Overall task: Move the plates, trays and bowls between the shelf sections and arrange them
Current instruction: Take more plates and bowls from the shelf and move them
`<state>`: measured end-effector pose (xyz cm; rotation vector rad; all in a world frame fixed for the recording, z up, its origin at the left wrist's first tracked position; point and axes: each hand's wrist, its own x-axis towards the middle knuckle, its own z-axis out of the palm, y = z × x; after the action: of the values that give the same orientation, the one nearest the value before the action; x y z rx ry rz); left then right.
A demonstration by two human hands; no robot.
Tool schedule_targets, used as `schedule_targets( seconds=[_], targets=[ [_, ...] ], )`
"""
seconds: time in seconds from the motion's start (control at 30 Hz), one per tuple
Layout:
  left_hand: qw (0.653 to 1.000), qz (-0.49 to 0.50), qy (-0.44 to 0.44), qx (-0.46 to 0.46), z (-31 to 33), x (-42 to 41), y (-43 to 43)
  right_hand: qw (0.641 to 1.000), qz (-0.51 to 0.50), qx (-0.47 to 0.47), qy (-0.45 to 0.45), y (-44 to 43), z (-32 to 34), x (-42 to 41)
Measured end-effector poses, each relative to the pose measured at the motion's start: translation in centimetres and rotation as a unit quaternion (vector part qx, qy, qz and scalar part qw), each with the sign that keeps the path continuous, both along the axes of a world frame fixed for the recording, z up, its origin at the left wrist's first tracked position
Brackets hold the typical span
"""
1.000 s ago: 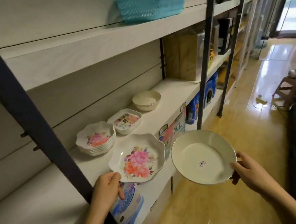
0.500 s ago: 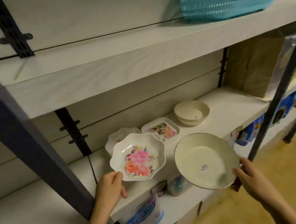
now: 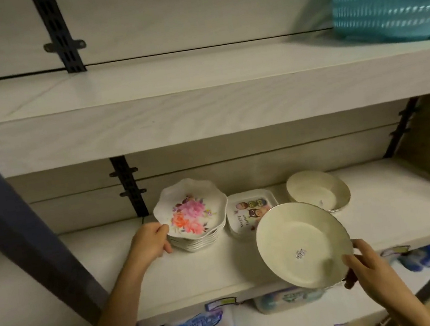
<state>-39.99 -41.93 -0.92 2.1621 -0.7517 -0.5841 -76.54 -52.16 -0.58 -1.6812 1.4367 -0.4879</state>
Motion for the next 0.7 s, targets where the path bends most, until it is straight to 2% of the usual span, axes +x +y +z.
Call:
schedule_targets(
  seconds=[0.47, 0.7],
  targets=[
    [0.996, 0.05, -0.01, 0.079, -1.8, 0.4, -2.4, 0.999, 0.033, -0.002, -0.021, -4.8, -1.9, 0.3],
    [0.987, 0.063, -0.1, 0.11, -1.7, 1.0, -2.3, 0.999, 0.035, -0.004, -0.022, -5.6, -2.6, 1.4]
  ],
)
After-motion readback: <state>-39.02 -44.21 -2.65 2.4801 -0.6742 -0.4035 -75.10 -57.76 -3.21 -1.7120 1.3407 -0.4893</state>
